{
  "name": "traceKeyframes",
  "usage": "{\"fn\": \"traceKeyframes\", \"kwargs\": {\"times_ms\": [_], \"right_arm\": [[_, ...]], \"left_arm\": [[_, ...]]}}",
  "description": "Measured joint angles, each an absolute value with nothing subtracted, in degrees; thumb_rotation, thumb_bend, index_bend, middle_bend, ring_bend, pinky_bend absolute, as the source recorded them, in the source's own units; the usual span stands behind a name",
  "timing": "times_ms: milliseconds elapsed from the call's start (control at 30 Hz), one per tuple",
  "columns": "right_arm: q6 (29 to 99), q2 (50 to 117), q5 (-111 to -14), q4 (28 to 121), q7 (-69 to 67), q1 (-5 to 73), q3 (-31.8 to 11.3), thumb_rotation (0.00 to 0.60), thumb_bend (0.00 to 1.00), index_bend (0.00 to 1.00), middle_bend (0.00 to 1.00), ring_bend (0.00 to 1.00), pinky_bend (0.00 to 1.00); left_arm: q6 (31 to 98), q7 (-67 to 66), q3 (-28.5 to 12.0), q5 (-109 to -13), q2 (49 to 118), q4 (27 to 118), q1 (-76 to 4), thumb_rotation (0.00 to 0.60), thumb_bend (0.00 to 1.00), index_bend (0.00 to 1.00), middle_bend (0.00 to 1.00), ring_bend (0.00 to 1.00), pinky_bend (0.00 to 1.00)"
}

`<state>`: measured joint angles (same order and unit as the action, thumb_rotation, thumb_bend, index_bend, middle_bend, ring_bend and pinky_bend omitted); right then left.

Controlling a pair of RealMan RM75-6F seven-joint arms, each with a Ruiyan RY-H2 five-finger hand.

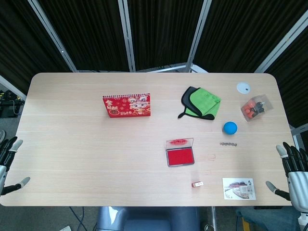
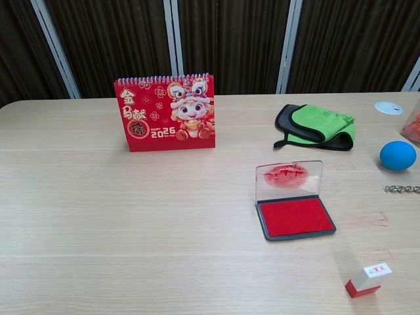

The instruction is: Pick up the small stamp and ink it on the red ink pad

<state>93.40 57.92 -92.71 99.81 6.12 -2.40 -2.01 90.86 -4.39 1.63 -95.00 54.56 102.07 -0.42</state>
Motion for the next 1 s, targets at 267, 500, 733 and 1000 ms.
{"fn": "traceKeyframes", "kwargs": {"times_ms": [267, 500, 733, 1000], "right_arm": [[92.52, 58.07, -93.08, 99.5, 6.29, -2.06, -1.7, 0.6, 0.0, 0.0, 0.0, 0.09, 0.44], [88.27, 59.02, -95.54, 97.34, 6.65, 1.43, -1.75, 0.6, 0.0, 0.0, 0.0, 0.52, 0.87], [74.22, 59.18, -100.0, 97.29, 6.47, 9.98, -0.45, 0.6, 0.0, 0.14, 0.08, 0.7, 1.0], [63.15, 63.02, -102.78, 98.62, 8.77, 17.27, 0.9, 0.6, 0.0, 0.25, 0.24, 0.78, 1.0]], "left_arm": [[90.9, -4.33, 1.57, -94.71, 54.57, 102.05, -0.33, 0.6, 0.0, 0.0, 0.0, 0.0, 0.0], [90.26, -4.84, 0.81, -93.3, 54.95, 102.1, -0.78, 0.6, 0.0, 0.0, 0.0, 0.0, 0.0], [86.67, -7.85, -0.66, -88.95, 56.02, 102.52, -2.45, 0.6, 0.0, 0.0, 0.0, 0.0, 0.0], [84.19, -11.71, -1.6, -85.53, 57.58, 102.82, -3.7, 0.6, 0.0, 0.0, 0.0, 0.0, 0.0]]}}
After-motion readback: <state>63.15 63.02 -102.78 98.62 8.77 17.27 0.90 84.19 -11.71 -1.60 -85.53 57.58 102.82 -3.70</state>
